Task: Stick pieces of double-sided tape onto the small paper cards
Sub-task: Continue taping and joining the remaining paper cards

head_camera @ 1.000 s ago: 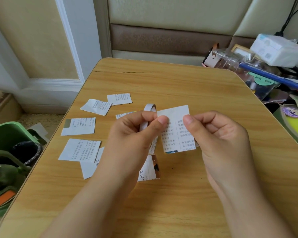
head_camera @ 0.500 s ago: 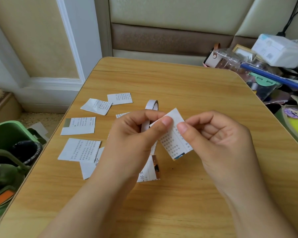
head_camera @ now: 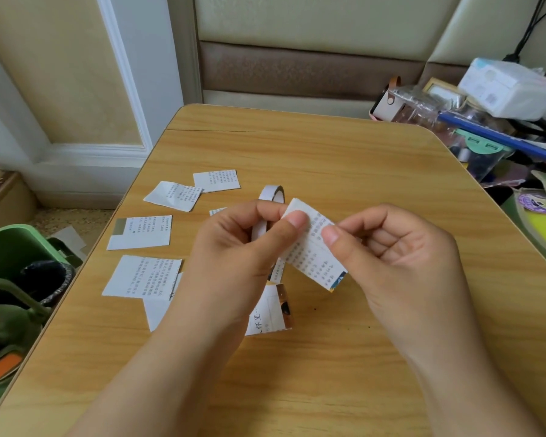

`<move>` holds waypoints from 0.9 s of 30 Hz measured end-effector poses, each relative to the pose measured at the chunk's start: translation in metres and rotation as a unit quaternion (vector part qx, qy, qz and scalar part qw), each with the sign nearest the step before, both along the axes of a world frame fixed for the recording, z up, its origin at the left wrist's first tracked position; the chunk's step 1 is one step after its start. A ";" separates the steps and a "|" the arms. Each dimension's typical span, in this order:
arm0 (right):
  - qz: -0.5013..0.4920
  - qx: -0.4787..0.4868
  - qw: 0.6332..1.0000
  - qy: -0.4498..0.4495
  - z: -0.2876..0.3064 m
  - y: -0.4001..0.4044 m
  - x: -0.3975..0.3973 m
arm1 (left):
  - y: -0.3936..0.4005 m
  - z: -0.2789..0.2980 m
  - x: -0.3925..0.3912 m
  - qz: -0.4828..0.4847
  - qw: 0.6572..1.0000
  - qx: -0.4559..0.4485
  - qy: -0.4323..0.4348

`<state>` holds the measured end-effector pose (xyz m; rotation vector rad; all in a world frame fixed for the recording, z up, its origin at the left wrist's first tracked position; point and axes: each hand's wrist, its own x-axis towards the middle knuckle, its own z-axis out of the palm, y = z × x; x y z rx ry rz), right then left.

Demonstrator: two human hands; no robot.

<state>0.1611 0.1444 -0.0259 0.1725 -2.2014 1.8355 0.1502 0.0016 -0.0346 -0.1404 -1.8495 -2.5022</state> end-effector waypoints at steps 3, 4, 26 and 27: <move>0.005 -0.043 0.999 -0.023 -0.001 0.000 -0.001 | 0.000 -0.001 0.000 0.015 0.999 0.024 -0.016; 0.007 -0.051 0.998 -0.027 -0.001 0.000 -0.001 | 0.000 -0.002 0.000 0.019 0.999 0.029 -0.021; -0.027 -0.146 0.989 -0.023 -0.001 -0.005 -0.001 | 0.004 0.004 0.004 0.062 0.993 0.077 -0.061; -0.031 -0.147 0.988 -0.021 0.000 -0.005 -0.001 | 0.004 0.004 0.004 0.062 0.993 0.077 -0.063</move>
